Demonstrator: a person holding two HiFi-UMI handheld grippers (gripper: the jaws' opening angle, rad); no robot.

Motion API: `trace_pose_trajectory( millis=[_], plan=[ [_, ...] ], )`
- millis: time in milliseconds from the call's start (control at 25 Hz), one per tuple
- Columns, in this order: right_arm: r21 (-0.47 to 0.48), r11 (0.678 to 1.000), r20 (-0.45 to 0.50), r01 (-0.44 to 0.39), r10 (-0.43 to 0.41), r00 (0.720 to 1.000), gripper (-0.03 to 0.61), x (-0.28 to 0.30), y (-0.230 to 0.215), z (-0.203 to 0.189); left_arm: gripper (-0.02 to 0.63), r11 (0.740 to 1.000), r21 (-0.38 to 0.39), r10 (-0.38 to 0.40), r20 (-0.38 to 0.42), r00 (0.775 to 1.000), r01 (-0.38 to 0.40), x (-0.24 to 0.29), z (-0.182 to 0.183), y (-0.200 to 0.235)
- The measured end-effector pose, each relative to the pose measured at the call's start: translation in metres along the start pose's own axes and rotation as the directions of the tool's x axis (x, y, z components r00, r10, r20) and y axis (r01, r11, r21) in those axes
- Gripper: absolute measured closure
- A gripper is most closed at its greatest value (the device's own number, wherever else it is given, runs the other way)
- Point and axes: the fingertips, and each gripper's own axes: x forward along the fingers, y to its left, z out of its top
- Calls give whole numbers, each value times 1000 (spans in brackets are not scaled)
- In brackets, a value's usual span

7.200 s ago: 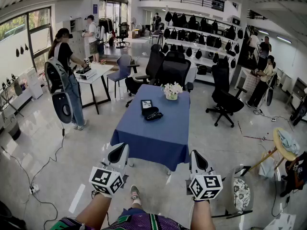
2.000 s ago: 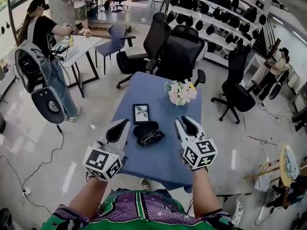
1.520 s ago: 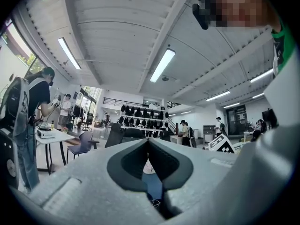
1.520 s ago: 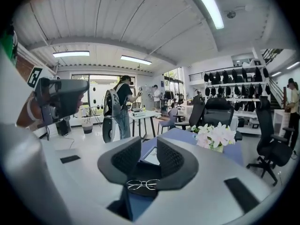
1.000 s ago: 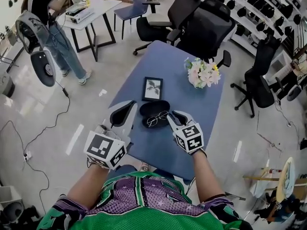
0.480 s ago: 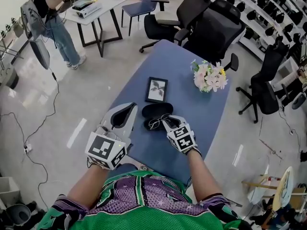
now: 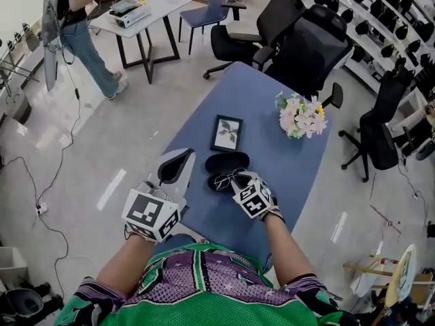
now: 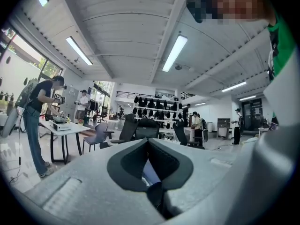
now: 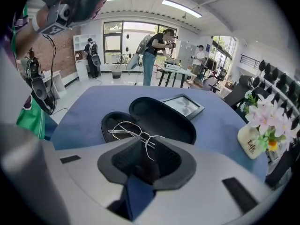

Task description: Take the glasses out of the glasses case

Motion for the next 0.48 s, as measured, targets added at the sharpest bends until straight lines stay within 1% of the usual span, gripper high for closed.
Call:
trace_pose_trajectory(
  millis=[120, 320, 480],
  plan=[
    [-11, 1000, -31, -17, 16, 999, 488, 7, 2, -4, 598, 1000, 0, 10, 1, 1000, -10, -2, 1, 3],
    [-23, 1000, -63, -9, 7, 998, 491, 14, 1, -5, 598, 1000, 4, 22, 3, 1000, -22, -4, 3, 6],
    [-51, 999, -80, -4, 0, 997, 508, 15, 2, -5, 598, 1000, 5, 26, 3, 1000, -27, -7, 5, 7]
  ],
)
